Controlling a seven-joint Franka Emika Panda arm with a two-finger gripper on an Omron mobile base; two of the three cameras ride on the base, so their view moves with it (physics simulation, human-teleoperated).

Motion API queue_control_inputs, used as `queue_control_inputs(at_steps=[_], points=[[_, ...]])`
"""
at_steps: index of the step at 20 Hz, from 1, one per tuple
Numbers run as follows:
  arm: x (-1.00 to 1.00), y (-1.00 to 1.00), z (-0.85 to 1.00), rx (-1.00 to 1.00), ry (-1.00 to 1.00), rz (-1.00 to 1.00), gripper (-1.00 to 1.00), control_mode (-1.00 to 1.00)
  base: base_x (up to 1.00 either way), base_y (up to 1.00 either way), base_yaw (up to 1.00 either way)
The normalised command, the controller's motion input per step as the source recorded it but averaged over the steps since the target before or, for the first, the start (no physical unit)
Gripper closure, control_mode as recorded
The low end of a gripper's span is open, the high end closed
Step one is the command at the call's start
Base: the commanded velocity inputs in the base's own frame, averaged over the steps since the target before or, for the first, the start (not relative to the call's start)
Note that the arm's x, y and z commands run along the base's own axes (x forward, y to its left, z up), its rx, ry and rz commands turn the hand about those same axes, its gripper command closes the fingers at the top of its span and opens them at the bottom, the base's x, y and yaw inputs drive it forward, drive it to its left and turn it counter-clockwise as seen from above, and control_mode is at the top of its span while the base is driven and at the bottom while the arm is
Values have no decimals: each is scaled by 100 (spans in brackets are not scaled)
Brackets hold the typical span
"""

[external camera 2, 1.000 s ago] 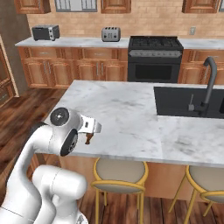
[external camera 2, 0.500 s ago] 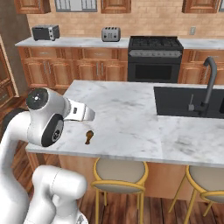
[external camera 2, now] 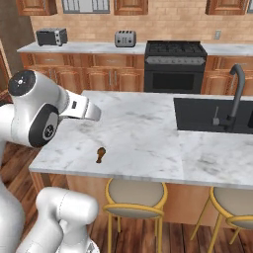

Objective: Open the fridge, remove the peach, lime, and chicken drumstick, and place them on any counter.

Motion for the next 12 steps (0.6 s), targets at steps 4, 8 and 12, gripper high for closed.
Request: queue_control_inputs(at_steps=[4, 8, 12], points=[[-55, 2, 1, 0, -1, 10, -100, -100, 0, 0, 0], [-59, 5, 2, 0, 0, 12, -100, -100, 0, 0, 0], [-46, 14, 10, -6, 0, 4, -100, -100, 0, 0, 0]])
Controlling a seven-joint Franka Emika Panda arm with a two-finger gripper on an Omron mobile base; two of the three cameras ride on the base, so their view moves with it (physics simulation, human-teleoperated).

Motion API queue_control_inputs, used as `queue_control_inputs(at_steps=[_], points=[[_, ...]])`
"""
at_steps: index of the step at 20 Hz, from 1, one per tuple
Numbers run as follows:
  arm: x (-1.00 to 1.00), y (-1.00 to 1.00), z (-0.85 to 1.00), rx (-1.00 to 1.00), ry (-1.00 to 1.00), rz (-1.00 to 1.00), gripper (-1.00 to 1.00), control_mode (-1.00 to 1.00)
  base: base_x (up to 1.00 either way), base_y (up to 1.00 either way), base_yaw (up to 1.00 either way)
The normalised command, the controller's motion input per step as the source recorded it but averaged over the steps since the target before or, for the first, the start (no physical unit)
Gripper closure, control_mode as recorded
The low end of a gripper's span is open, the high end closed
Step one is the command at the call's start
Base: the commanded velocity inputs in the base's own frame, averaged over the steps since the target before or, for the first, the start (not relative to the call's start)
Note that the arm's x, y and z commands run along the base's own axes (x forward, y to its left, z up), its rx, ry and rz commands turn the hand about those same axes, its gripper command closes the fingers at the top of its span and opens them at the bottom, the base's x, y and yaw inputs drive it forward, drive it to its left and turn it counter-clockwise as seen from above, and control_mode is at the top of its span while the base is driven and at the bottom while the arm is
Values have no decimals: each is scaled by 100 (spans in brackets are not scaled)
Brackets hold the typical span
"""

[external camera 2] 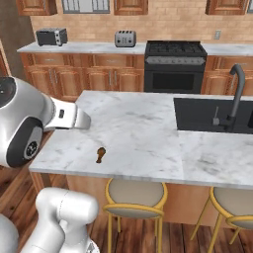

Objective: Open the fridge, remove the peach, lime, and chicken drumstick, and place them on any counter.

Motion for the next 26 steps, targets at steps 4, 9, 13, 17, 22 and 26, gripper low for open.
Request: queue_control_inputs(at_steps=[4, 9, 13, 17, 22, 26], points=[[-10, 16, 0, -10, 7, 0, -100, -100, 0, 0, 0], [0, 1, 0, -1, 3, 0, -100, -100, 0, 0, 0], [-4, 0, 0, 0, 0, 0, -100, 100, -21, 1, 0], [0, 0, 0, 0, 0, 0, -100, 100, -82, 1, 1], [0, 0, 0, 0, 0, 0, -100, 100, -86, 1, 1], [0, 0, 0, 0, 0, 0, -100, 100, -1, 63, 48]])
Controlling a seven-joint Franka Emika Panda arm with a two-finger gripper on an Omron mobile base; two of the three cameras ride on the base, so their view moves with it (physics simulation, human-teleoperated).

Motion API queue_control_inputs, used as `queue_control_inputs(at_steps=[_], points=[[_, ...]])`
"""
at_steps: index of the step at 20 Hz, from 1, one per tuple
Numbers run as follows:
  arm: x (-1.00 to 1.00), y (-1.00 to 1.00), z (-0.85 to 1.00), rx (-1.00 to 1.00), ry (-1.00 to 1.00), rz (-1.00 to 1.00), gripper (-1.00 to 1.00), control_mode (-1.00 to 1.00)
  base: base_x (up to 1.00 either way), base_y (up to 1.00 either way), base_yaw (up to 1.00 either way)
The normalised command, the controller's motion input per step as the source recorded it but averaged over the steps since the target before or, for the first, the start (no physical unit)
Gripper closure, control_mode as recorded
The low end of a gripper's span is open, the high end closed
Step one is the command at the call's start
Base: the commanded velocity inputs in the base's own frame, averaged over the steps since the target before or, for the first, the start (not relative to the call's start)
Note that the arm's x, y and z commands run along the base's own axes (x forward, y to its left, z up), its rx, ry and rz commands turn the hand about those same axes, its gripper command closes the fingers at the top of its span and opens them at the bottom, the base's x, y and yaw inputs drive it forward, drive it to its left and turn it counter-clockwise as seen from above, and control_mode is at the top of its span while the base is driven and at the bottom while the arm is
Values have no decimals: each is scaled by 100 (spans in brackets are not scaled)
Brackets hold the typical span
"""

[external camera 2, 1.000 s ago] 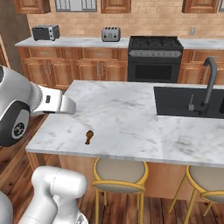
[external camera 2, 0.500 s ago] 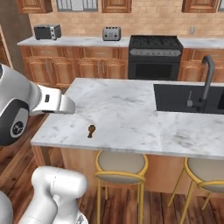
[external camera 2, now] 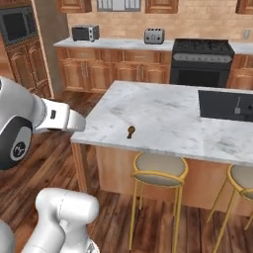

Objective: Open the fridge, remove the peach, lime, and chicken drumstick, and place them on any counter.

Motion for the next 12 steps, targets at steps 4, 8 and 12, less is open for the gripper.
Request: queue_control_inputs(at_steps=[4, 8, 12], points=[[0, 0, 0, 0, 0, 0, -100, 100, -10, 18, 97], [0, 0, 0, 0, 0, 0, -100, 100, 0, 0, 100], [0, 0, 0, 0, 0, 0, -100, 100, 0, 0, 100]])
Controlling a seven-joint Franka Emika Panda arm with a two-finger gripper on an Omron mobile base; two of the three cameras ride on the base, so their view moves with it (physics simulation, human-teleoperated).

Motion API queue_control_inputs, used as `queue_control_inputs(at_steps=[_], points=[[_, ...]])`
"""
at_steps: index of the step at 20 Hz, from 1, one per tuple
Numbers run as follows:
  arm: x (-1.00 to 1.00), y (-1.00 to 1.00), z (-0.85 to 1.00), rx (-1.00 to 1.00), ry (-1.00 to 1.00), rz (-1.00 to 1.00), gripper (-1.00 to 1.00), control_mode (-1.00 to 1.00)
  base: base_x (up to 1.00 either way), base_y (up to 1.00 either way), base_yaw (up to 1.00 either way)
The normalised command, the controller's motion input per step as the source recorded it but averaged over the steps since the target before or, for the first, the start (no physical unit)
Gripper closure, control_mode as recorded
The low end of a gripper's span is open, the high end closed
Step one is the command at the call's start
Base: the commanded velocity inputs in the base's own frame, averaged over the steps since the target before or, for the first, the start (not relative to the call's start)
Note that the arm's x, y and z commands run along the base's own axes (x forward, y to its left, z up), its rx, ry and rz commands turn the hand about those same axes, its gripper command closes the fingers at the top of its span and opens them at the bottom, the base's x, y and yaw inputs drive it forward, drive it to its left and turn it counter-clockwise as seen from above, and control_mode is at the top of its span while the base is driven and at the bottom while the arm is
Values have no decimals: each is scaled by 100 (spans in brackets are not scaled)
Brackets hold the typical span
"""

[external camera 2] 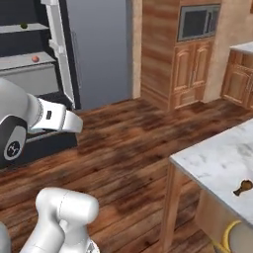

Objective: Open the fridge, remove the peach, lime, and chicken drumstick, and place them on any counter.

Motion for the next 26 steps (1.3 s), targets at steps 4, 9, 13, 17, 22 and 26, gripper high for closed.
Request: queue_control_inputs(at_steps=[4, 9, 13, 17, 22, 26], points=[[0, 0, 0, 0, 0, 0, -100, 100, 0, 0, 100], [0, 0, 0, 0, 0, 0, -100, 100, 5, 15, 72], [0, 0, 0, 0, 0, 0, -100, 100, 0, 0, 0], [0, 0, 0, 0, 0, 0, -100, 100, 46, -10, 0], [0, 0, 0, 0, 0, 0, -100, 100, 91, 1, 8], [0, 0, 0, 0, 0, 0, -100, 100, 100, 1, 19]])
